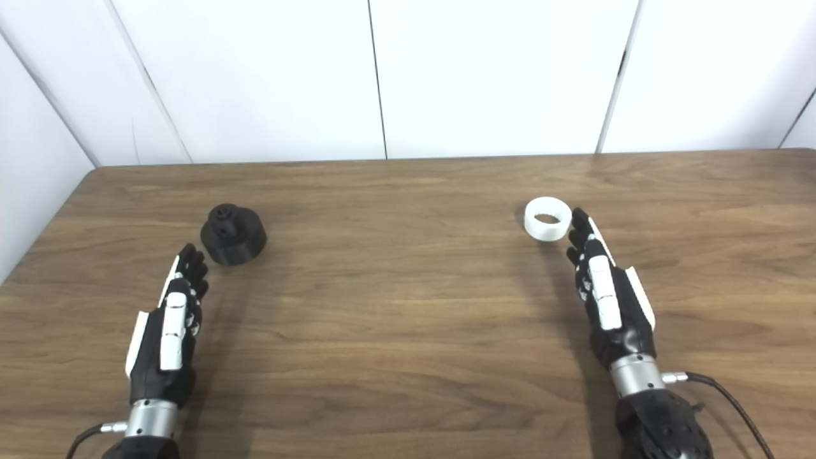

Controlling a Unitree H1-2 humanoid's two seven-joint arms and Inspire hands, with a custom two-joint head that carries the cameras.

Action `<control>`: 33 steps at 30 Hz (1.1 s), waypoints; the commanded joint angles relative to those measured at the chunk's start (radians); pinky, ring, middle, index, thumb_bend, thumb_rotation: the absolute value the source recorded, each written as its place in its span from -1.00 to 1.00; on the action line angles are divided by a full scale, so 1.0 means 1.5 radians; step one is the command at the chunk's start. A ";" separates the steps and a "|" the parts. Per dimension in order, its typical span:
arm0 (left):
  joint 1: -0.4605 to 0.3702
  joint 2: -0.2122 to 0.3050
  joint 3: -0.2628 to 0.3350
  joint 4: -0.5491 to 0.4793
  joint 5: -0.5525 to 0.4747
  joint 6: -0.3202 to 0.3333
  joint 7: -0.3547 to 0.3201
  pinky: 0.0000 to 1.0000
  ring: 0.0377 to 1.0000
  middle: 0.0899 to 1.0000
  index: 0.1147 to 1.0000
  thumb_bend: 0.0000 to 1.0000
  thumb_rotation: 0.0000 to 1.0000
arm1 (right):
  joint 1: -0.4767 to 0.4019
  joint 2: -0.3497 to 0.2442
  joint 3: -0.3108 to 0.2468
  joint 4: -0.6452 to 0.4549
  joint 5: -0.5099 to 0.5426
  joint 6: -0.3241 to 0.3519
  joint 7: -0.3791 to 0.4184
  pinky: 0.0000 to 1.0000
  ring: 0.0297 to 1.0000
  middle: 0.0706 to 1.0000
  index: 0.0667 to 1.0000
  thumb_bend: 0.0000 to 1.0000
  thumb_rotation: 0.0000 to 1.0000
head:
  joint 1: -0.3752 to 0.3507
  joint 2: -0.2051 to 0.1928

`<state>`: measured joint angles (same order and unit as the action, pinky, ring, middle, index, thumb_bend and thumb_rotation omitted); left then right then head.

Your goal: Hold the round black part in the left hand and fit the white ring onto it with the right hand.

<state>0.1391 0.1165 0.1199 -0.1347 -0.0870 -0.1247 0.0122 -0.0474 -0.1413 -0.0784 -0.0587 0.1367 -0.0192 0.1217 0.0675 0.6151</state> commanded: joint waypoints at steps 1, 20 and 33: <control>-0.008 -0.014 -0.004 0.005 0.008 -0.007 0.005 1.00 1.00 1.00 0.99 -0.16 1.00 | -0.011 -0.003 0.000 -0.003 0.000 -0.022 0.002 1.00 1.00 1.00 0.94 -0.03 1.00 | 0.001 0.000; -0.024 0.018 0.007 0.009 0.053 0.010 0.015 1.00 1.00 1.00 0.99 0.06 0.72 | -0.015 -0.009 -0.002 0.016 0.005 -0.039 0.008 1.00 1.00 1.00 0.93 -0.05 1.00 | 0.011 -0.008; -0.115 0.151 0.057 -0.037 0.164 0.161 0.002 0.98 1.00 1.00 0.93 0.64 -0.21 | -0.020 -0.008 -0.001 0.033 -0.004 -0.056 0.001 1.00 1.00 0.99 0.89 0.05 1.00 | 0.023 -0.014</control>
<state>0.0304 0.2900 0.1919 -0.1546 0.1266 0.1023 0.0170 -0.0688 -0.1553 -0.0792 -0.0276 0.1299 -0.0591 0.1216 0.1012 0.5952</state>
